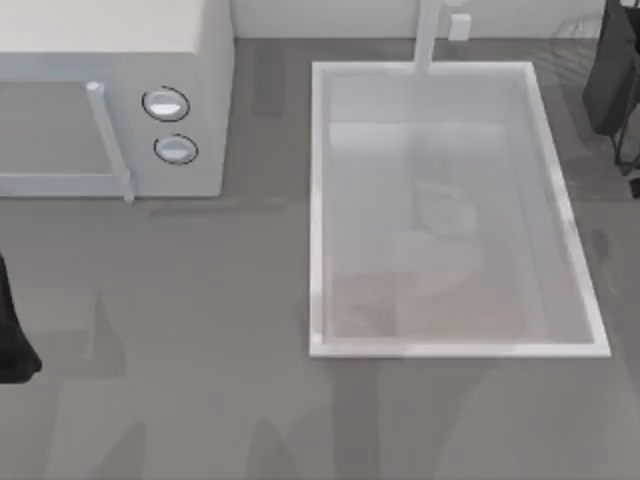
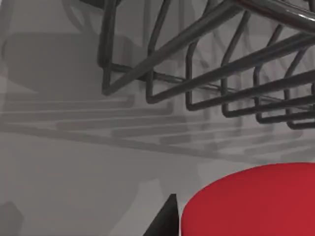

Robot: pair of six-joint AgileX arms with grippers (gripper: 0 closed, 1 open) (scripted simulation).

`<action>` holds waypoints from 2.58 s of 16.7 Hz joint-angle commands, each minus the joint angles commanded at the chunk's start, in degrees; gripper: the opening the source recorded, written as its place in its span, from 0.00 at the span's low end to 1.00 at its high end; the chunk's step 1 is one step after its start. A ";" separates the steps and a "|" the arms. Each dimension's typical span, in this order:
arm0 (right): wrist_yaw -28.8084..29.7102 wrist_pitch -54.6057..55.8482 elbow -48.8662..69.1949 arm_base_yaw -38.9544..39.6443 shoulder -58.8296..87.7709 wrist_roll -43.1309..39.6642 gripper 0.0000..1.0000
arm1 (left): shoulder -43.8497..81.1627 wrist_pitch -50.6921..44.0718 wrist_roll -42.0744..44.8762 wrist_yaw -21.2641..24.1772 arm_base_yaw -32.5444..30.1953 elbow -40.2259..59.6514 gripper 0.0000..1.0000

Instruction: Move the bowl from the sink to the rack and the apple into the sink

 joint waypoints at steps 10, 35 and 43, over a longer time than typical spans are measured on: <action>18.10 51.20 -10.62 28.87 0.27 12.46 0.00 | 0.00 0.00 0.00 0.00 0.00 0.00 1.00; 21.56 99.70 -18.24 34.31 34.71 14.34 0.00 | 0.00 0.00 0.00 0.00 0.00 0.00 1.00; 21.50 100.82 -18.40 34.29 35.70 14.38 0.23 | 0.00 0.00 0.00 0.00 0.00 0.00 1.00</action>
